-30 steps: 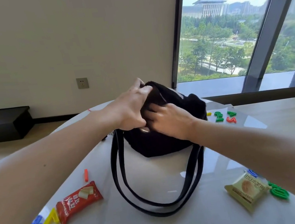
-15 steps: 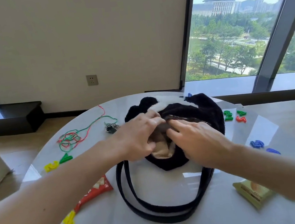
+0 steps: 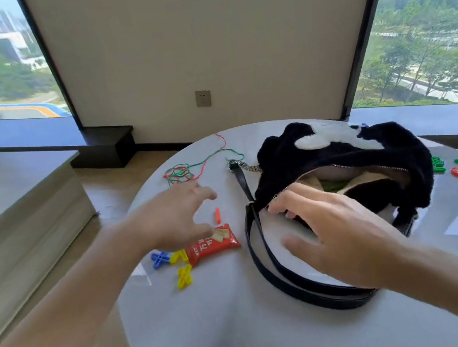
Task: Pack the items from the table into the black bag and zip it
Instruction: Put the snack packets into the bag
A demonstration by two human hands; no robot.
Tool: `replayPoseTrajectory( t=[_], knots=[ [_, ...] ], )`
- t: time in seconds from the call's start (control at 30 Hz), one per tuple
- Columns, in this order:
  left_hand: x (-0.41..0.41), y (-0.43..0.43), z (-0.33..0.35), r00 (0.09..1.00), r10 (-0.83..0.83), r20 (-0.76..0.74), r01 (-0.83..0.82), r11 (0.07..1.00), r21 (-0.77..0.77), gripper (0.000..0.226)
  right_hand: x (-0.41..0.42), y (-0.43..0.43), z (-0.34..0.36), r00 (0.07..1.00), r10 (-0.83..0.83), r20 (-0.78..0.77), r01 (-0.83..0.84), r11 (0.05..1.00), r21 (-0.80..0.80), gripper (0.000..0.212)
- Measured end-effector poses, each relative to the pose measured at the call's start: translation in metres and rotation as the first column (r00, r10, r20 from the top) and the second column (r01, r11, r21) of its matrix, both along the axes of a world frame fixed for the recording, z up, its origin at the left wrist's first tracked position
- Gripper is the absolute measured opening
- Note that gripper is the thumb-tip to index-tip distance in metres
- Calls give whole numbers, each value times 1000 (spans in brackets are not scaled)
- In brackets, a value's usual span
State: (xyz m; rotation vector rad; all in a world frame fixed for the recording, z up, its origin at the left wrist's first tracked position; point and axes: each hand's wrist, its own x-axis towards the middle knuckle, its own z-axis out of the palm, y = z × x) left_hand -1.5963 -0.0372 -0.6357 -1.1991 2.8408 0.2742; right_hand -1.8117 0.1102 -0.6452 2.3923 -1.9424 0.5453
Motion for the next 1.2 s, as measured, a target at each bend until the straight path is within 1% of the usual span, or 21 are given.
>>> replayPoseTrajectory(
  t=[0.07, 0.1, 0.17, 0.23, 0.33, 0.4, 0.43, 0.5, 0.53, 0.57, 0.6, 0.67, 0.7, 0.73, 0.77, 0.83, 0.9, 0.97, 1.07, 1.13, 1.2],
  knots=[
    [11, -7, 0, 995, 64, 75, -64, 998, 3, 63, 14, -20, -2, 998, 57, 31, -58, 998, 13, 38],
    [14, -9, 1, 992, 88, 89, -89, 996, 7, 62, 22, -31, -3, 995, 91, 40, -92, 996, 23, 42],
    [21, -14, 2, 989, 124, 82, -124, 992, -7, 57, 37, -54, -6, 987, 163, 19, -164, 984, 77, 51],
    [25, -17, 3, 985, 159, 61, -157, 987, -25, 55, 52, -74, -11, 974, 223, -38, -213, 961, 176, 56],
    [28, -22, 1, 985, 171, 18, -171, 985, -31, 54, 64, -95, -25, 956, 264, -129, -222, 936, 273, 51],
    [27, -24, -4, 987, 161, 2, -161, 987, -17, 55, 68, -100, -30, 942, 279, -188, -219, 933, 286, 42],
    [25, -25, -6, 987, 159, -7, -159, 987, -16, 55, 70, -99, -31, 941, 272, -199, -214, 939, 270, 36],
    [31, -29, -8, 984, 176, -41, -177, 984, -18, 54, 78, -97, -29, 945, 259, -199, -223, 957, 185, 27],
    [17, -32, -8, 988, 139, -74, -142, 989, -45, 53, 67, -85, -23, 961, 208, -182, -183, 972, 148, 25],
    [30, -36, -7, 984, 140, -112, -150, 986, -79, 52, 75, -82, -16, 970, 210, -123, -200, 976, 86, 24],
    [41, -38, -3, 978, 115, -175, -129, 989, -72, 52, 77, -76, -7, 979, 199, -51, -199, 980, 14, 25],
    [27, -43, 0, 937, 36, -348, -20, 999, 51, 52, 48, -42, 14, 988, 90, 127, -85, 995, -51, 24],
    [20, -47, 0, 912, 30, -410, 17, 994, 111, 55, 29, -25, 24, 979, 31, 203, -19, 998, -59, 23],
    [10, -52, -2, 888, 21, -460, 69, 982, 177, 58, 5, -6, 32, 970, -42, 239, 53, 998, -40, 22],
    [1, -55, -6, 869, 5, -494, 120, 968, 221, 59, -20, 14, 38, 963, -119, 243, 126, 992, -14, 22],
    [-22, -43, -9, 855, -43, -517, 197, 949, 246, 61, -69, 54, 45, 947, -270, 174, 265, 963, 52, 21],
    [-44, -16, -6, 833, -147, -534, 308, 924, 226, 49, -109, 83, 44, 927, -368, 69, 354, 922, 154, 22],
    [-62, 14, -3, 827, -234, -511, 379, 904, 200, 53, -138, 101, 35, 916, -400, 7, 384, 884, 265, 23],
    [-75, 27, -6, 843, -301, -446, 425, 881, 209, 53, -164, 116, 19, 899, -433, -66, 427, 832, 355, 26],
    [-75, 27, -7, 860, -301, -413, 412, 887, 211, 54, -174, 122, 8, 898, -433, -73, 427, 822, 378, 28],
    [-72, 30, -4, 865, -285, -414, 395, 894, 212, 53, -181, 127, -4, 902, -420, -97, 423, 820, 386, 30]
  ],
)
